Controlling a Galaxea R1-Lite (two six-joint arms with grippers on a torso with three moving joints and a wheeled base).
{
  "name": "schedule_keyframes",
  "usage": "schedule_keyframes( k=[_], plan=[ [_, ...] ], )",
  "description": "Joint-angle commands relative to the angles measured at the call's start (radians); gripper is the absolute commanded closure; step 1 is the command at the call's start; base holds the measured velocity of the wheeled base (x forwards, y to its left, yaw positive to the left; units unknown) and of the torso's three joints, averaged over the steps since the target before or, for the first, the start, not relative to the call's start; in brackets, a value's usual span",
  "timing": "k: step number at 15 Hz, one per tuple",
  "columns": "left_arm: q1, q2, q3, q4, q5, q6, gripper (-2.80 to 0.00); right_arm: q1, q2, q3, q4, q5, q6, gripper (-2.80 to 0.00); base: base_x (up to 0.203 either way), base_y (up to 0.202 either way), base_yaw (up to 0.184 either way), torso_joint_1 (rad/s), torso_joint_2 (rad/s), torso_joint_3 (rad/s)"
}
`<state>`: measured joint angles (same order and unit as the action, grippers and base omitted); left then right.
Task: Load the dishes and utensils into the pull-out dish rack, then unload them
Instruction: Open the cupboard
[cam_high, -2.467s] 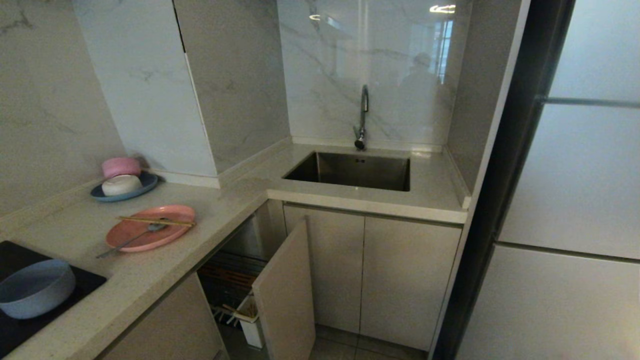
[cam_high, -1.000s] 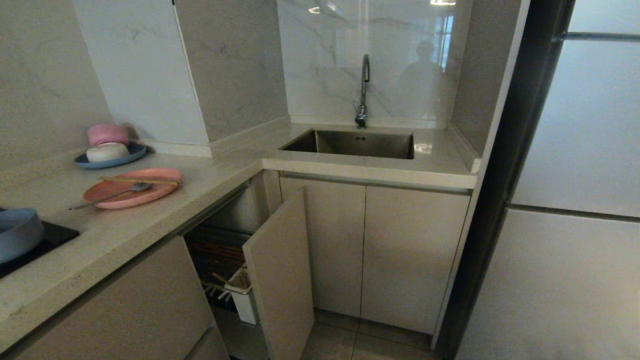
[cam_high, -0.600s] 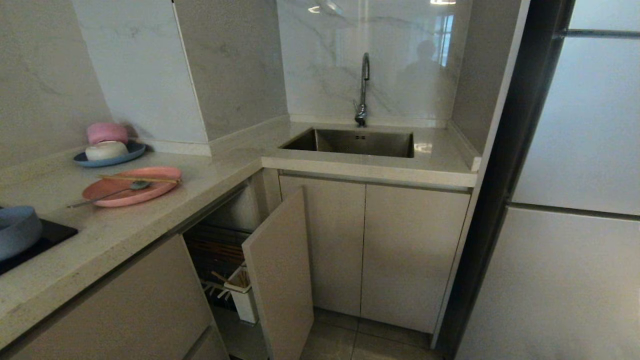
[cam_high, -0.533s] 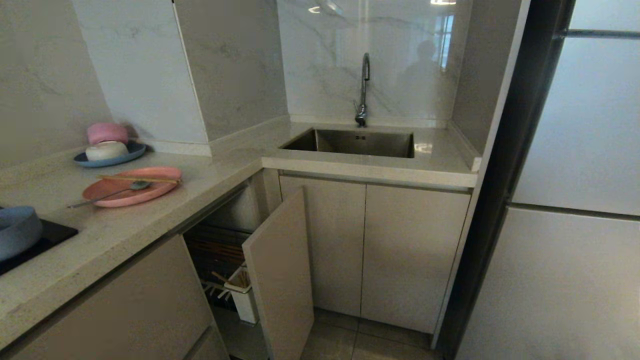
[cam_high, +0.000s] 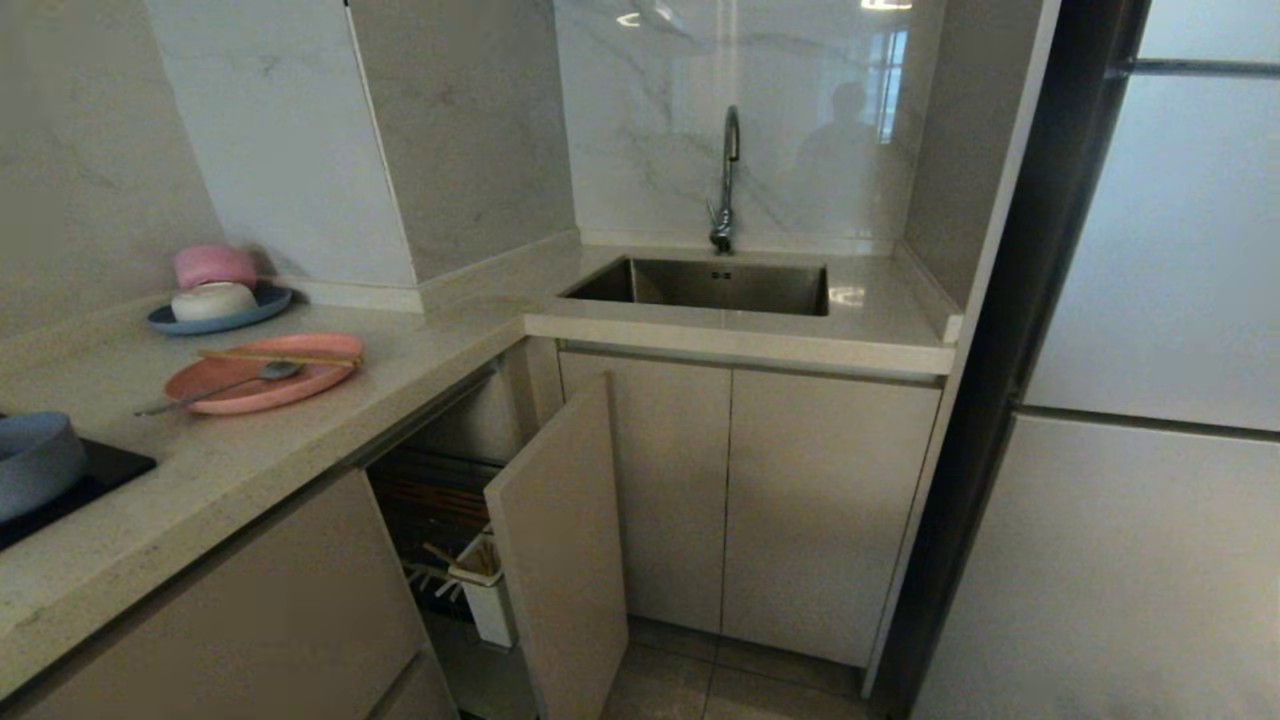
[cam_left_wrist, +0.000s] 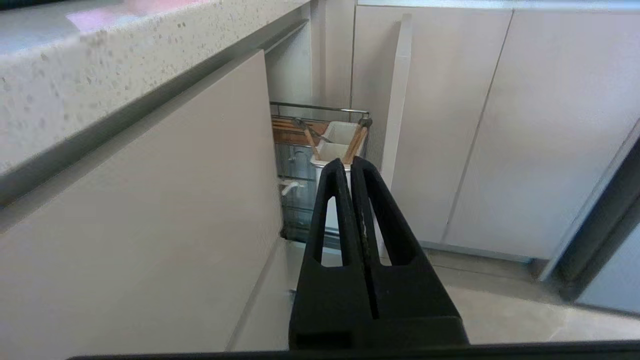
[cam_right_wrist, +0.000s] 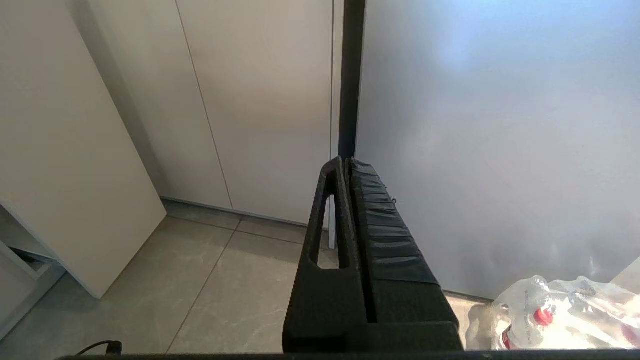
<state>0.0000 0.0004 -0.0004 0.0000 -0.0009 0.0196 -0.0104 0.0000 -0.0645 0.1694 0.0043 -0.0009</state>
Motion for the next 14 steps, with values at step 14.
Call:
schedule_keyframes(
  k=[14],
  plan=[
    [-0.064, 0.857, -0.748, -0.075, 0.289, 0.028, 0.0, 0.0, 0.0, 0.0, 0.001, 0.0, 0.001, 0.0, 0.0, 0.0, 0.0, 0.0, 0.0, 0.0]
  ],
)
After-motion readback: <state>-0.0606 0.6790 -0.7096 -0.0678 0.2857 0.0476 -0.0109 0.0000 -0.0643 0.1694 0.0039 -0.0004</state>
